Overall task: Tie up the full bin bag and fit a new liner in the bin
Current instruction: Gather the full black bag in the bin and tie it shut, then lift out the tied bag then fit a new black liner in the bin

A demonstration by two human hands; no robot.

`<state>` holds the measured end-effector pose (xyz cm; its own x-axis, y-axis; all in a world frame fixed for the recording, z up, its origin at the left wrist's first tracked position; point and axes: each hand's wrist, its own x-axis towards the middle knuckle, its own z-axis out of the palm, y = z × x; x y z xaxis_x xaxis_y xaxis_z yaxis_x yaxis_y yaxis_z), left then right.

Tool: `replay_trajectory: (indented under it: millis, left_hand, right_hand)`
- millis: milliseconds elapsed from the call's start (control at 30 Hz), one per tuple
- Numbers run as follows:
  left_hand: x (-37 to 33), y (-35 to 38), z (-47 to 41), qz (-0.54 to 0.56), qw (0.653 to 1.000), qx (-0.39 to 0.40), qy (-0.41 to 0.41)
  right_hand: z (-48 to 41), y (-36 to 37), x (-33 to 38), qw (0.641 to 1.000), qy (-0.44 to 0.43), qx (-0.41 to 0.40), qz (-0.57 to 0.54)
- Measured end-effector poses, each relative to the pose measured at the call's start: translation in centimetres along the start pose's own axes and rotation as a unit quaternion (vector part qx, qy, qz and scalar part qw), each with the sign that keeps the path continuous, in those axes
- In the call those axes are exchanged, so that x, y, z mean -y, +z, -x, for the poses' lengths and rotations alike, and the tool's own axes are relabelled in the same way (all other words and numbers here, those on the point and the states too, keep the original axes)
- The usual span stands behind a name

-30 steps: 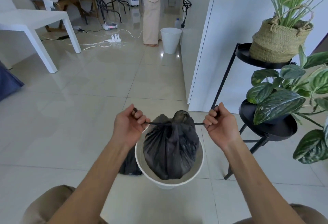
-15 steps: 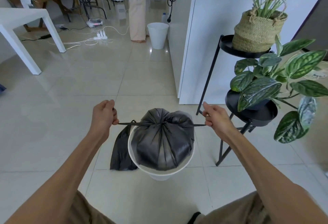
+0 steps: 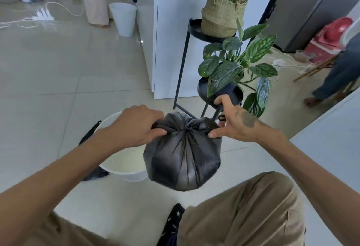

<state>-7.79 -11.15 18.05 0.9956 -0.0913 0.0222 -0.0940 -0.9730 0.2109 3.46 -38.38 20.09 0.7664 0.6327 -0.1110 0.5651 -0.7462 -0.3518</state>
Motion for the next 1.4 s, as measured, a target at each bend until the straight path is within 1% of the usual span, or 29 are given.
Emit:
replay_trajectory:
  millis: [33,200,267,367,433,533,633,700,767,867,967,1067,1167,1267,1333,1400]
  left_hand:
    - [-0.8,1.1,-0.5,-0.002,1.000,0.014,0.007]
    - [-3.7,7.5,-2.5,-0.011,0.995,0.096,0.002]
    - [-4.5,10.0,-3.0,0.006,0.992,0.124,-0.009]
    - [-4.9,13.4,-4.2,0.069,0.985,0.155,-0.035]
    - [-4.6,15.3,-4.6,0.103,0.979,0.166,-0.052]
    - [-4.6,17.6,-5.1,0.163,0.966,0.176,-0.092]
    - [-5.0,18.9,-5.0,0.206,0.951,0.194,-0.128]
    - [-5.1,19.4,-4.9,0.230,0.940,0.205,-0.148]
    - [-5.1,19.5,-4.4,0.235,0.936,0.217,-0.148]
    - [-4.8,19.8,-3.7,0.240,0.936,0.213,-0.145]
    - [-4.4,19.5,-3.3,0.254,0.933,0.211,-0.144]
    - [-4.5,18.3,-3.1,0.262,0.937,0.187,-0.135]
    - [-4.7,16.3,-3.1,0.269,0.941,0.175,-0.108]
    - [-2.9,14.0,-2.9,0.274,0.949,0.122,-0.094]
    - [-1.0,12.3,-2.4,0.283,0.948,0.094,-0.109]
    - [1.3,10.8,-1.8,0.306,0.939,0.055,-0.148]
  right_hand:
    - [0.4,0.8,-1.4,1.000,0.000,0.006,0.001]
    - [0.4,5.7,-7.7,0.996,-0.009,0.088,0.021]
    - [0.2,7.6,-9.3,0.995,0.017,0.094,0.028]
    - [-0.4,11.0,-11.2,0.992,0.067,0.094,0.041]
    - [-1.0,13.4,-11.6,0.989,0.088,0.101,0.062]
    - [-1.8,15.7,-11.5,0.973,0.090,0.134,0.162]
    - [-2.2,17.6,-11.4,0.960,0.132,0.159,0.188]
    - [-2.4,18.3,-11.5,0.954,0.142,0.173,0.198]
    - [-2.4,18.5,-11.4,0.947,0.147,0.202,0.201]
    - [-2.2,18.2,-10.9,0.943,0.148,0.217,0.206]
    - [-2.4,17.5,-10.5,0.950,0.144,0.195,0.200]
    - [-3.1,16.6,-9.3,0.958,0.135,0.172,0.184]
    - [-3.9,15.7,-7.3,0.966,0.124,0.153,0.166]
    - [-5.6,14.6,-4.5,0.980,0.092,0.105,0.145]
    - [-6.8,14.1,-2.3,0.988,0.058,0.077,0.120]
    - [-8.2,14.0,-0.5,0.993,0.035,0.065,0.089]
